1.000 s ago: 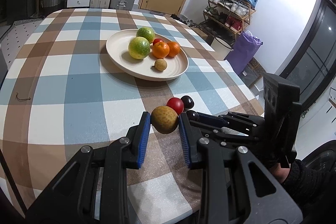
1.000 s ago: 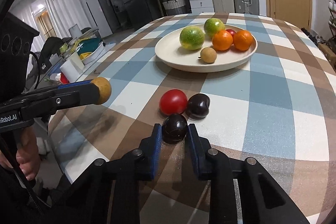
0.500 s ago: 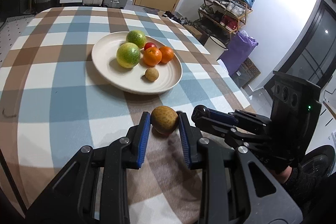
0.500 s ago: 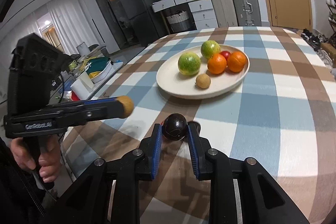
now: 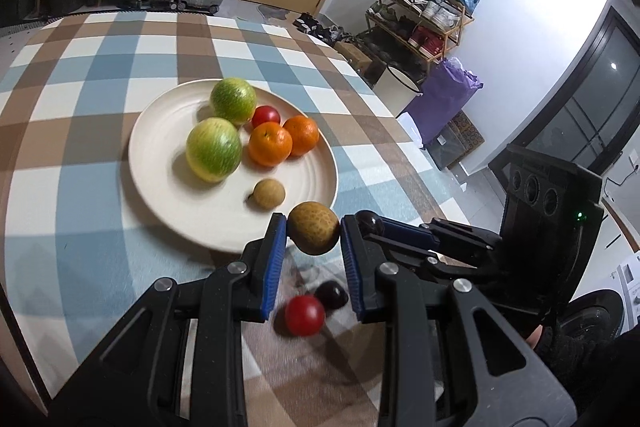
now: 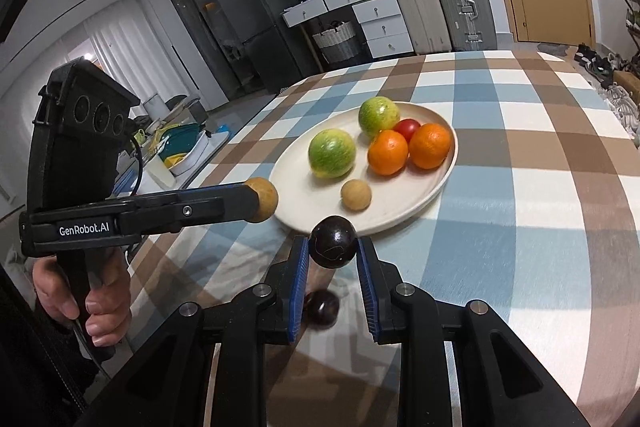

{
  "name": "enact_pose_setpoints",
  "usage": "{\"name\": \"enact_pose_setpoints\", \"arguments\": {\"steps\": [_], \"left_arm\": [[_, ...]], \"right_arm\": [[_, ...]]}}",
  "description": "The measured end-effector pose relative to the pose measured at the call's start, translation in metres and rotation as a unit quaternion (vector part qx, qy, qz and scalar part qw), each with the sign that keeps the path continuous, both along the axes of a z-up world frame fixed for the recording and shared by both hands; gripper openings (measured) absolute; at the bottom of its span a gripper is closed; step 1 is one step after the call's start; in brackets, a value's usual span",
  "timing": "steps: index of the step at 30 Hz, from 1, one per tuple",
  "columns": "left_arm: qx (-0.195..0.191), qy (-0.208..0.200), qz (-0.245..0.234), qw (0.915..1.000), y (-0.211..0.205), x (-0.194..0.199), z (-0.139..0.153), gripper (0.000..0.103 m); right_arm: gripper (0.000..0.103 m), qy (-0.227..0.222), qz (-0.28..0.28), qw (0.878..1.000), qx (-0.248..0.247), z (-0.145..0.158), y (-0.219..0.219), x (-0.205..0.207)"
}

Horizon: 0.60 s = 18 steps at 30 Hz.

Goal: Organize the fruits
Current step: 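Carry the brown fruit and plum toward the plate with both tools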

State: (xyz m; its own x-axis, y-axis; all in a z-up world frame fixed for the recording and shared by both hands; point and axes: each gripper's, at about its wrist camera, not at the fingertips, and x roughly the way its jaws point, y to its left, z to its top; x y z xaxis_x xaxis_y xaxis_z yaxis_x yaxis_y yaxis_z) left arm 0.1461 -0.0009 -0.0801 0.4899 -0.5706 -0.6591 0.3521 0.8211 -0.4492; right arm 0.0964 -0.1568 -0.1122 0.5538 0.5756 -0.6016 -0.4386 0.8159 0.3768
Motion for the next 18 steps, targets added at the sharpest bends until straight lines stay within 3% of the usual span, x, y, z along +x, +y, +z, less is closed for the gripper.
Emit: {"name": "enact_pose_setpoints", "arguments": {"steps": [18], "left_arm": [[0.001,0.030,-0.029,0.9992,-0.033,0.078,-0.014,0.025]], "right_arm": [[0.025,-0.003,0.010,1.000,-0.029,0.002,-0.009,0.059]]}}
